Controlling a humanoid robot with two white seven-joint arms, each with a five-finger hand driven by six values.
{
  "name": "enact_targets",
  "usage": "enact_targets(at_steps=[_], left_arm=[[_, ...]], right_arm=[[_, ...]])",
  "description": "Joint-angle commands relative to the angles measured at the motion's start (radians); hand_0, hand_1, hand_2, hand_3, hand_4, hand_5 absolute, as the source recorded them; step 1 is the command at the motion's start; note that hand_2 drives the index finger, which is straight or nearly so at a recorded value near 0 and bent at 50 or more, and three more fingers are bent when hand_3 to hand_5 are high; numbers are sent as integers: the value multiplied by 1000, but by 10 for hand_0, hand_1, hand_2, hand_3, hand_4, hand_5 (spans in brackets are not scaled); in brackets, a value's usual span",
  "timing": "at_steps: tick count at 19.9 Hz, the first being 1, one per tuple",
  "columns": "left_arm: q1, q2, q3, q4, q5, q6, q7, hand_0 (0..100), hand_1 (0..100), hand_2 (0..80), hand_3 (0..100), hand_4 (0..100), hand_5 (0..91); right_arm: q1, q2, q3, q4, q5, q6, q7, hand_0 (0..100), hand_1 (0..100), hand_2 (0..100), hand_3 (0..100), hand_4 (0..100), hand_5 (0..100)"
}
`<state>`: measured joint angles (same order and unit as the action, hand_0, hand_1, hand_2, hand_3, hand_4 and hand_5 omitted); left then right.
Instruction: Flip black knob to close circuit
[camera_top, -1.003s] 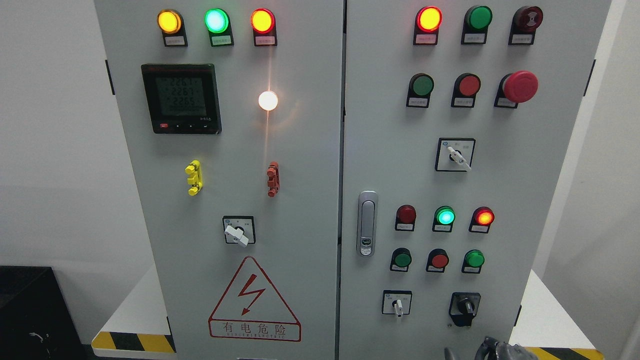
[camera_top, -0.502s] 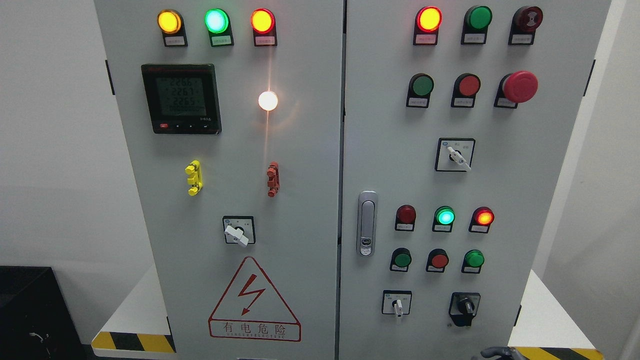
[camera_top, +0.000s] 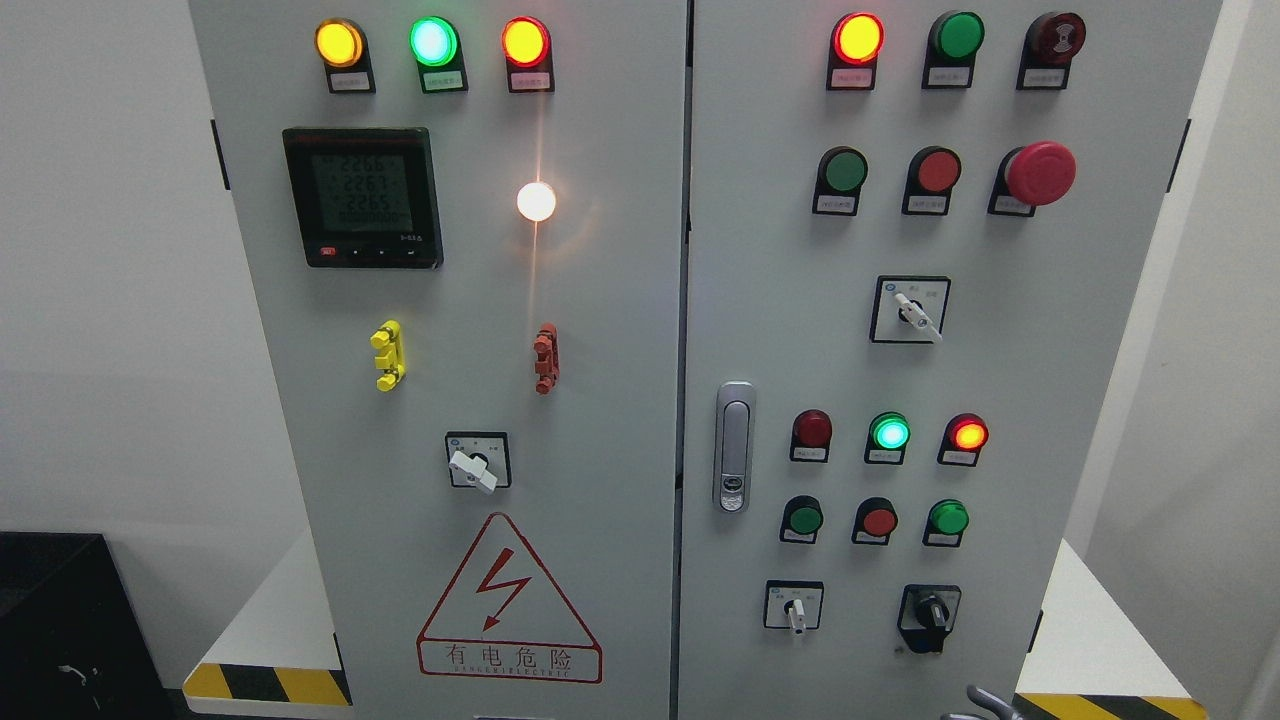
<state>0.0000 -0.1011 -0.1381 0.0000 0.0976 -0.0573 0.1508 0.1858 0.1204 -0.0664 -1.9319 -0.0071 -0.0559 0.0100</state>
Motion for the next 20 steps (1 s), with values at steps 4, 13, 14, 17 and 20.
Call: enact_targets(at_steps=[4,13,14,17,20], left_arm=[[23,0,0,-29,1,1,-1,120,556,0,0,0,0],[23,0,0,-31,-1,1,-1,120,556,0,0,0,0],[23,0,0,-31,1,1,-1,120,556,0,0,0,0],[23,0,0,-29,-1,1,-1,120,556,0,0,0,0],[23,0,0,-31,1,1,-1,120,556,0,0,0,0]], right_arm=[[26,1,4,-3,-114,-42,103,0,0,0,0,0,0],[35,1,-12,11,-152,-55,108,0,0,0,0,0,0],[38,-1,-12,11,-152,-55,108,0,0,0,0,0,0],[38,-1,-12,11,-152,-56,108,0,0,0,0,0,0],[40,1,-12,11,-152,-55,103,0,0,0,0,0,0]])
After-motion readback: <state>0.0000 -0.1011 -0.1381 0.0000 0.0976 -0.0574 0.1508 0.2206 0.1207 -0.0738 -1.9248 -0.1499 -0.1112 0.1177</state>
